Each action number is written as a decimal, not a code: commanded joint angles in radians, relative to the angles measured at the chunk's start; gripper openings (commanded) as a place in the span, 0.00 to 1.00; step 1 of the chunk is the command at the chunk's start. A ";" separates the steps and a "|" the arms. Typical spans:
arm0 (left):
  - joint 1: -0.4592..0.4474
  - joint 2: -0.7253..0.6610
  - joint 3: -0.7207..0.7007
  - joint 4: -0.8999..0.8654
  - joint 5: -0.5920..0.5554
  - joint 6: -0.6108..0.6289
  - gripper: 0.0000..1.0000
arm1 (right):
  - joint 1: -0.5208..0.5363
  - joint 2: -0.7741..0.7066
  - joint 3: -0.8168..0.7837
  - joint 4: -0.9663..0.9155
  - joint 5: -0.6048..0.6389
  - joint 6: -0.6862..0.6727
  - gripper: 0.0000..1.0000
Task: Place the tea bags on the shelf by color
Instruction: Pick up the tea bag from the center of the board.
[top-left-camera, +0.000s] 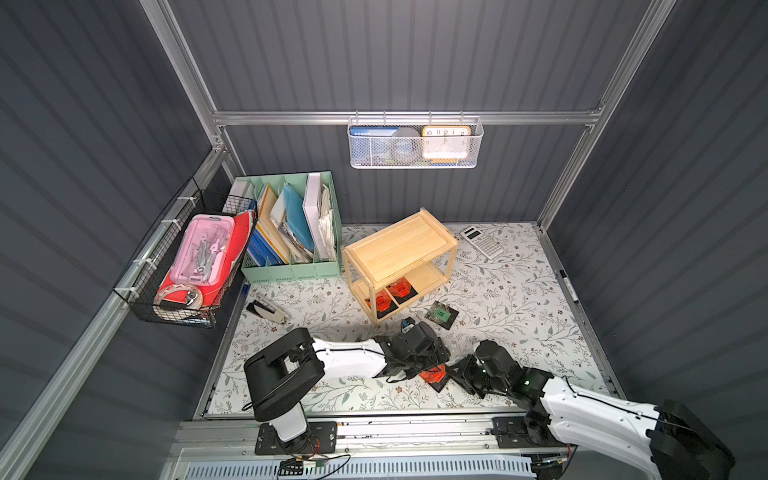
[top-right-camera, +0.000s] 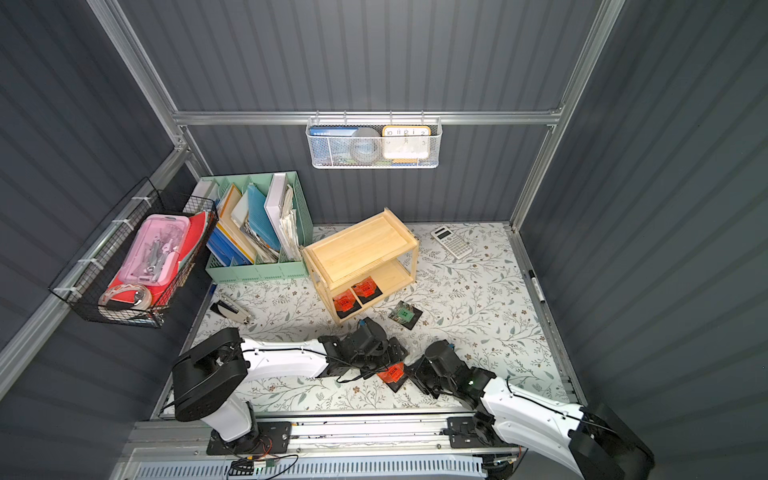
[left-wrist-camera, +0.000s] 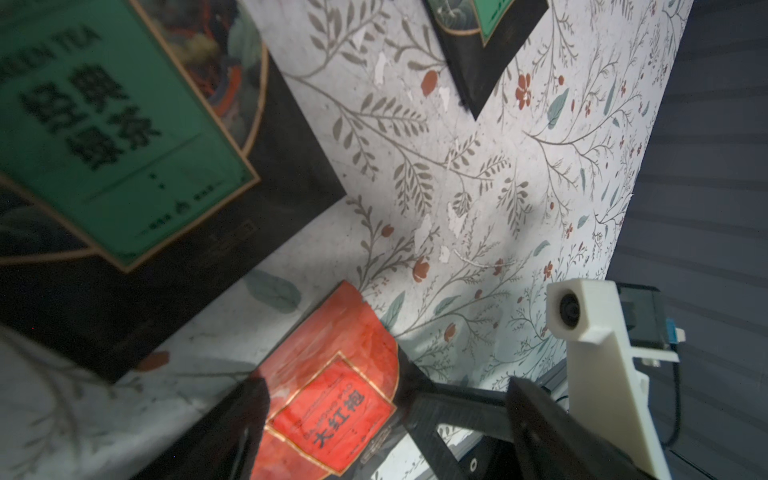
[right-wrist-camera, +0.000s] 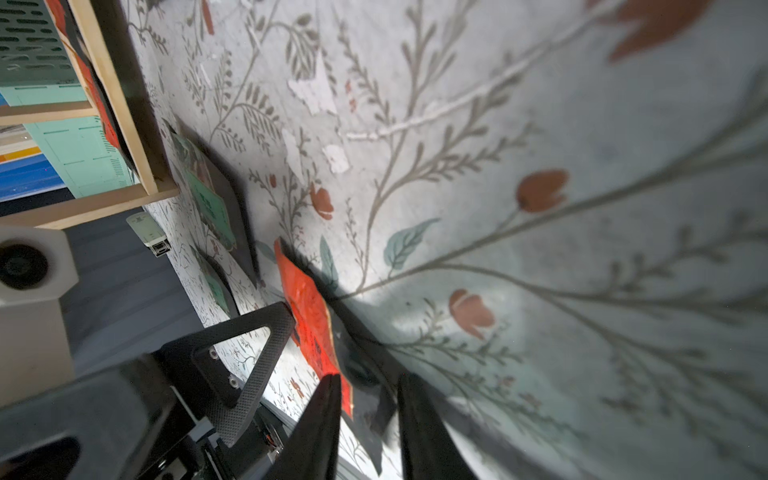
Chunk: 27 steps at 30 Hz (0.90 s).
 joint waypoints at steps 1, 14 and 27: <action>-0.006 0.018 -0.016 -0.041 0.008 -0.009 0.95 | -0.003 0.018 -0.027 -0.004 0.021 -0.015 0.27; -0.006 0.023 -0.012 -0.044 0.012 -0.005 0.95 | -0.003 0.034 -0.042 0.055 0.026 -0.020 0.15; -0.006 -0.007 -0.002 -0.063 -0.004 0.000 0.97 | -0.003 -0.037 -0.049 0.049 0.038 -0.029 0.00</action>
